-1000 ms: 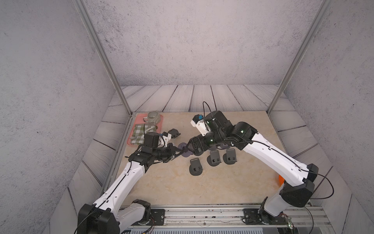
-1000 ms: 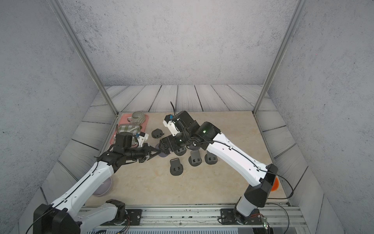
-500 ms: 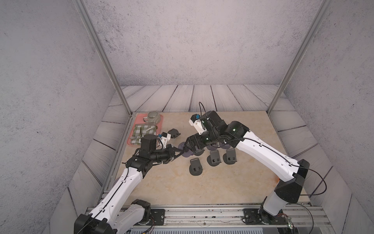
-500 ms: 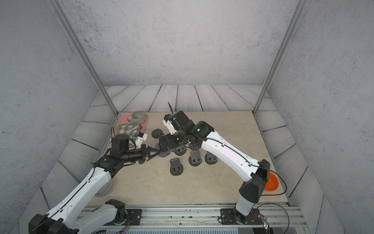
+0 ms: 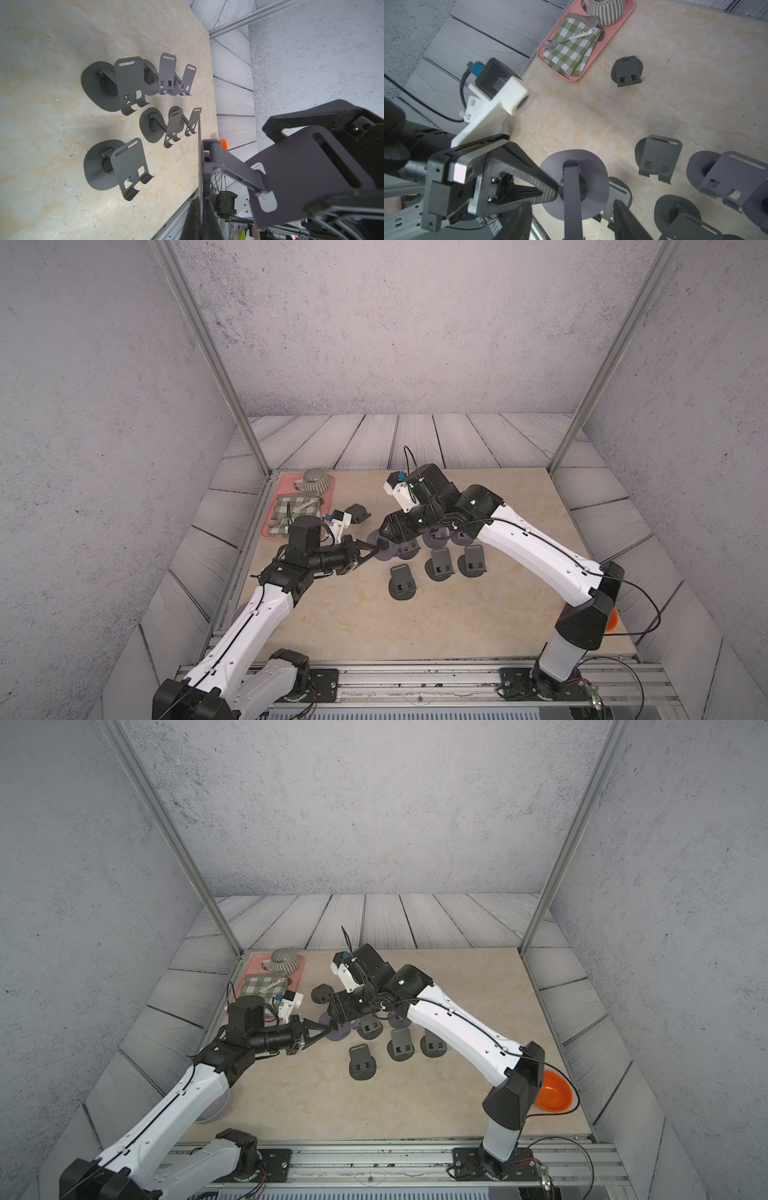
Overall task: Open the phone stand
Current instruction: Open the phone stand, then place the phone stand at the center of the board.
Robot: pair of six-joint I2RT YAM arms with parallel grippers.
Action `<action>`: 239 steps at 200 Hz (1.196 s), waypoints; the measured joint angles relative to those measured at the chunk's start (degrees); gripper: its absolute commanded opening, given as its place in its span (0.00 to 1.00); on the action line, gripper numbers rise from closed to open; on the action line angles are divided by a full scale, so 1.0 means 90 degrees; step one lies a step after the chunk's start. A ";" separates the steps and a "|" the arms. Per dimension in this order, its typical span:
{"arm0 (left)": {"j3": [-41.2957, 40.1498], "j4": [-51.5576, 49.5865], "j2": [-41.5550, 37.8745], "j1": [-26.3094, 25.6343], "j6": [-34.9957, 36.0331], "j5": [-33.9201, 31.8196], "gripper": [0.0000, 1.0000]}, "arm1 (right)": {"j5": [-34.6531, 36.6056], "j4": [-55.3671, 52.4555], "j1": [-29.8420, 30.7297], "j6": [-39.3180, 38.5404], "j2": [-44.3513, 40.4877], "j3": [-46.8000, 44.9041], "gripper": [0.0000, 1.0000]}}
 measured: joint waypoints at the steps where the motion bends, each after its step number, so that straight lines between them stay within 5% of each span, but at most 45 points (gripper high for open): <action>1: 0.0000 0.0000 0.0002 0.0000 -0.0002 0.0000 0.00 | 0.0000 0.0000 0.0002 0.0000 0.0000 0.0000 0.51; 25: 0.0000 0.0017 0.0002 0.0000 -0.0022 -0.0007 0.03 | 0.0005 -0.0007 -0.0002 0.0000 0.0000 0.0015 0.49; 39: 0.0000 0.0024 0.0002 0.0000 -0.0032 -0.0010 0.15 | 0.0007 -0.0053 -0.0002 -0.0005 0.0019 0.0058 0.49; 49: 0.0000 0.0027 0.0002 0.0000 0.0015 -0.0019 0.40 | 0.0019 -0.0100 -0.0017 -0.0010 0.0056 0.0121 0.49; 59: 0.0002 0.0000 0.0002 0.0000 0.0010 -0.0070 0.80 | 0.0044 -0.0177 -0.0024 -0.0012 0.0102 0.0214 0.49; 68: 0.0032 -0.0165 0.0002 0.0000 0.0100 -0.0197 1.00 | 0.0095 -0.0270 -0.0044 -0.0015 0.0158 0.0323 0.49; 136: 0.0529 -0.2076 0.0002 0.0000 0.0935 -0.1530 0.98 | 0.0685 -0.0979 -0.0367 -0.0078 0.0240 0.0903 0.51; 239: 0.0527 -0.2446 -0.0039 -0.0012 0.1083 -0.1707 0.98 | 0.1319 -0.1693 -0.1649 -0.0537 0.0240 0.1020 0.52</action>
